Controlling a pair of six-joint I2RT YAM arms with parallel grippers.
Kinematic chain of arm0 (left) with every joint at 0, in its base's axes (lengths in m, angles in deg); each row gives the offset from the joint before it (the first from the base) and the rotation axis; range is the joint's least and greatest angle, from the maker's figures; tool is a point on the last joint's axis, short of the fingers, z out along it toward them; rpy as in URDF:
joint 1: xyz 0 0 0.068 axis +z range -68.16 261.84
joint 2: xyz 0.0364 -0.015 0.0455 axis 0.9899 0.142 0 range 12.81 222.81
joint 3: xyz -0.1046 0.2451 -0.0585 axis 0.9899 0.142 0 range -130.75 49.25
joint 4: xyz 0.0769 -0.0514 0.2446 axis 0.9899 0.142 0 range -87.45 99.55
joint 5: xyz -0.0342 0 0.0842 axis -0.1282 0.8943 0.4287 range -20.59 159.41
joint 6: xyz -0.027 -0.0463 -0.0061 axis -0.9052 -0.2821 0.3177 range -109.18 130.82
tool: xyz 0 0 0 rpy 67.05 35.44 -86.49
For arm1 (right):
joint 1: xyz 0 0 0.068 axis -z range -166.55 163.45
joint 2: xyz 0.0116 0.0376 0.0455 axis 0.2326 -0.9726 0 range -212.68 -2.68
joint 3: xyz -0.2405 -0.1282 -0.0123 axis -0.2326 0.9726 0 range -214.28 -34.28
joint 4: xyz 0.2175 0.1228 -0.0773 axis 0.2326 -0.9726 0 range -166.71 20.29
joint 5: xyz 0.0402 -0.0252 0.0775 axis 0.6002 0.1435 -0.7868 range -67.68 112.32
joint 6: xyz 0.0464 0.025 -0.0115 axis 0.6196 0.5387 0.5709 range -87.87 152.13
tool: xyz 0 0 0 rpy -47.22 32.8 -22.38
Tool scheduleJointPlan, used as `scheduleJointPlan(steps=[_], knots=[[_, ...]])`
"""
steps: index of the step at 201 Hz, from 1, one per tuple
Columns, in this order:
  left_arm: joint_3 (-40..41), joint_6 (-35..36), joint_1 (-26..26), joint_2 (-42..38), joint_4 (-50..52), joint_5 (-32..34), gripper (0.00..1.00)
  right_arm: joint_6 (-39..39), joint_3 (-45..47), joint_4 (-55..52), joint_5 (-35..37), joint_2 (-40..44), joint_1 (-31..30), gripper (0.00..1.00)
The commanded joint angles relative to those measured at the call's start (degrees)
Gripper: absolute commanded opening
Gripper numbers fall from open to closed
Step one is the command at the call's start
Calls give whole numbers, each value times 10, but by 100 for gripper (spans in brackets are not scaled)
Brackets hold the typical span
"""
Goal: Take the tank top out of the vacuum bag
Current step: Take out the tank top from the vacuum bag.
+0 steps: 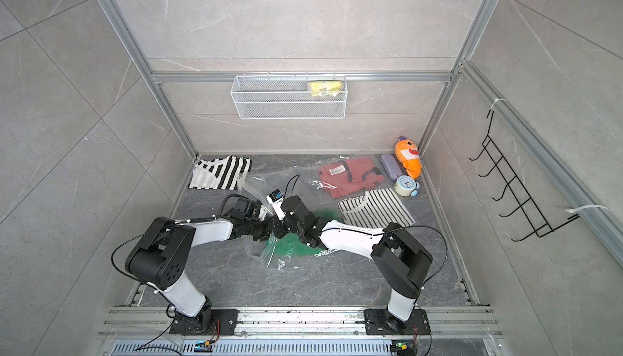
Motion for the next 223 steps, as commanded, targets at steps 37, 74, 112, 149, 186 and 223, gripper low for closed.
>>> scheduleJointPlan(steps=[37,74,112,149,186,223], knots=[[-15,23,-10,26,66,41,9,22,17,28,31,22,16,0],[-42,26,-7,-7,144,85,0,37,28,29,51,30,27,0],[-67,15,7,-49,233,151,0,43,46,42,71,35,30,0],[-89,15,33,-84,306,190,0,43,68,67,79,34,30,0],[-115,28,60,-99,367,211,0,33,80,79,96,36,30,0],[-135,49,108,-126,430,239,0,22,92,82,128,47,31,0]])
